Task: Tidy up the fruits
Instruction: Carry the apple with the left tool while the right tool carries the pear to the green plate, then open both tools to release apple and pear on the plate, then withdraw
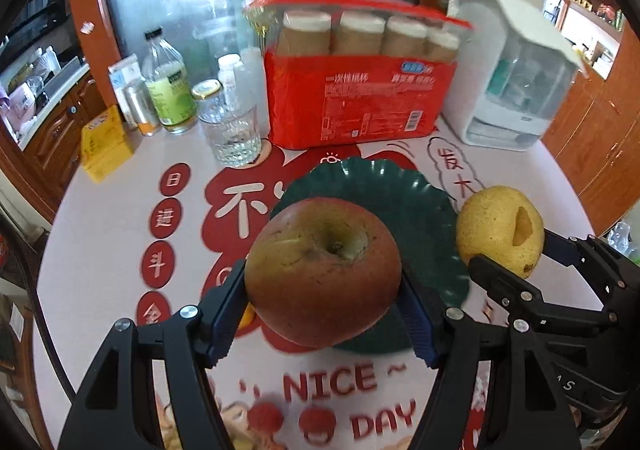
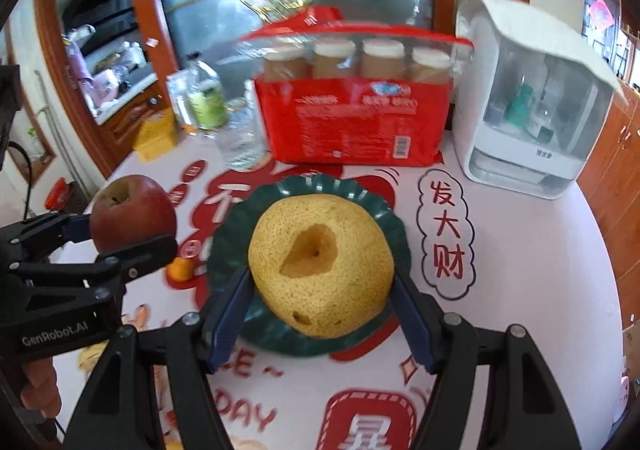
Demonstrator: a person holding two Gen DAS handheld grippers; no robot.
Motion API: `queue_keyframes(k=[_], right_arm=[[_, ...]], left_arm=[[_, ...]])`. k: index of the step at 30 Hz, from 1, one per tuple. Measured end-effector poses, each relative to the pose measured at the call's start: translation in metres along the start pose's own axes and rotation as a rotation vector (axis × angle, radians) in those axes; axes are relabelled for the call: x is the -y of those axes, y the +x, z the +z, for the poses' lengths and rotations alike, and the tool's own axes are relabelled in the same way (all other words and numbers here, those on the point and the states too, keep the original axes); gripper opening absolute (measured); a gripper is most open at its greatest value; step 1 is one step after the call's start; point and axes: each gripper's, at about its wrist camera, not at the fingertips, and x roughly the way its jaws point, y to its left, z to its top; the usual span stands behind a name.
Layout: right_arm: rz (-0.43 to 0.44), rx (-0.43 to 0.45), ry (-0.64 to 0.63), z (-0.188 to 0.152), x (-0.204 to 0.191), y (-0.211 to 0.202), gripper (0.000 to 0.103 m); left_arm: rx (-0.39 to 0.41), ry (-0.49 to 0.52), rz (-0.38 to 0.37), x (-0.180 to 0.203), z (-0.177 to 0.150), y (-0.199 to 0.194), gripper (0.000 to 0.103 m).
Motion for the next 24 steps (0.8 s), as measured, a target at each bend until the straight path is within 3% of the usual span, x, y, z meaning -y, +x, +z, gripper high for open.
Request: queue_keyframes(k=[6,12,21,22,24], right_arm=[[-0.038,-0.086,-0.008,-0.004,0.012,0.06,0.069],[-0.033,-0.171,-0.012,-0.017,0.011,0.099,0.07],[-0.031,-0.134,-0.053,-0.016,0.002,0.101,0.071],[-0.026,-0.127,-0.056,-0.016,0.002,0.099,0.071],[-0.023,-0.122,-0.068,-0.015,0.0,0.097,0.071]], left_arm=[[-0.104,-0.061,-0.019,-0.004,0.007,0.069,0.069],[-0.152,-0.043,0.006,0.008,0.01,0.109,0.069],[-0.212,-0.049,0.013,0.019,0.008,0.137,0.07],[-0.207,-0.055,0.015,0.019,0.009,0.137,0.071],[-0.201,-0.059,0.01,0.017,0.011,0.134,0.089]])
